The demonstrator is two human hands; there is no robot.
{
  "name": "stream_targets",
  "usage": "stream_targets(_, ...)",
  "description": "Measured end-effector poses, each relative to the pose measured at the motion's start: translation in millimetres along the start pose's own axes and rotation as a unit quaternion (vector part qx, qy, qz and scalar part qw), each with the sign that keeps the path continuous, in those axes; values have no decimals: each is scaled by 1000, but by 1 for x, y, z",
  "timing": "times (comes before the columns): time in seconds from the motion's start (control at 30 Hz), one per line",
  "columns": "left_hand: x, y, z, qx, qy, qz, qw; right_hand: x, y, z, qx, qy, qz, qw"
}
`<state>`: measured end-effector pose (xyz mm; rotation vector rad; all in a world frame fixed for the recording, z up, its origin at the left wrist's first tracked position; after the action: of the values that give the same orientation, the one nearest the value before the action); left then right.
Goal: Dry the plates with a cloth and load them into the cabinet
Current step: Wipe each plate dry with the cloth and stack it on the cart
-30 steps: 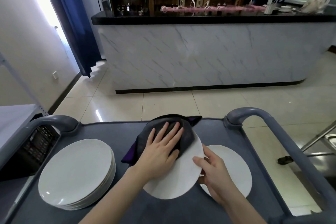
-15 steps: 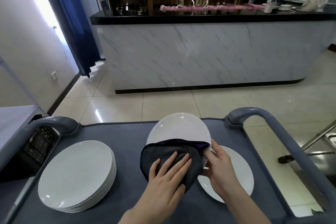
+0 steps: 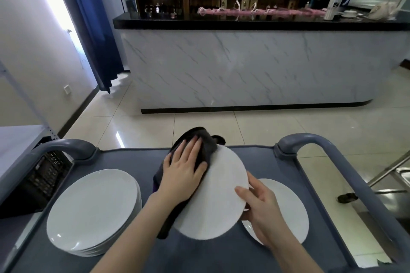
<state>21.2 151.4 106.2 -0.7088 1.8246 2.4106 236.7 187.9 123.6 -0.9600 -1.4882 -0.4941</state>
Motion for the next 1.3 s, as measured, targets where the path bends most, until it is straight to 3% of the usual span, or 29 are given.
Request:
stream_targets(0.07, 14, -3, -11, -2, 26, -43, 999, 5, 7, 2, -21, 14, 11, 1000)
stream_targets(0.17, 15, -16, -43, 10, 80, -225, 971, 10, 16, 8, -62, 36, 37, 997)
stream_targets(0.23, 2, -26, -67, 6, 67, -268, 961, 11, 17, 12, -73, 42, 42, 996)
stream_targets(0.37, -29, -36, -95, 19, -31, -179, 983, 7, 11, 16, -71, 26, 51, 996)
stream_targets(0.5, -53, -25, -91, 55, -122, -128, 983, 0, -2, 12, -49, 3, 40, 998)
stream_targets(0.67, -50, -9, -56, 78, -145, -67, 984, 0, -12, 7, -15, -10, 35, 999)
stream_targets(0.83, -47, -2, -31, 50, -189, 21, 980, 0, -11, 1, 6, -26, 32, 999)
stream_targets(0.9, -42, -5, -29, 29, -165, 32, 985, 0, -7, -2, 11, -20, 22, 999)
stream_targets(1.03, -17, -9, -19, -1, 0, -21, 1000, 2, 3, -8, 12, -6, 6, 1000)
stream_targets(1.17, 3, -13, -30, -37, 11, -62, 997, 2, 12, -9, -10, 3, 13, 1000)
stream_targets(1.3, -4, -29, -60, -34, 119, -228, 966, 5, 18, -3, -49, 9, 50, 998)
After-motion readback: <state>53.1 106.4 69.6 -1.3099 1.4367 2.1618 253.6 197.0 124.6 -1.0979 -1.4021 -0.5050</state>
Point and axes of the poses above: each hand's wrist, its own z-axis towards the middle knuckle, its own y-axis out of the back of the hand, x = y × z, the point moved 1 cm from there along z, towards the middle knuckle, and after that the axes turned 2 degrees about -y, right-handed, at the moved point
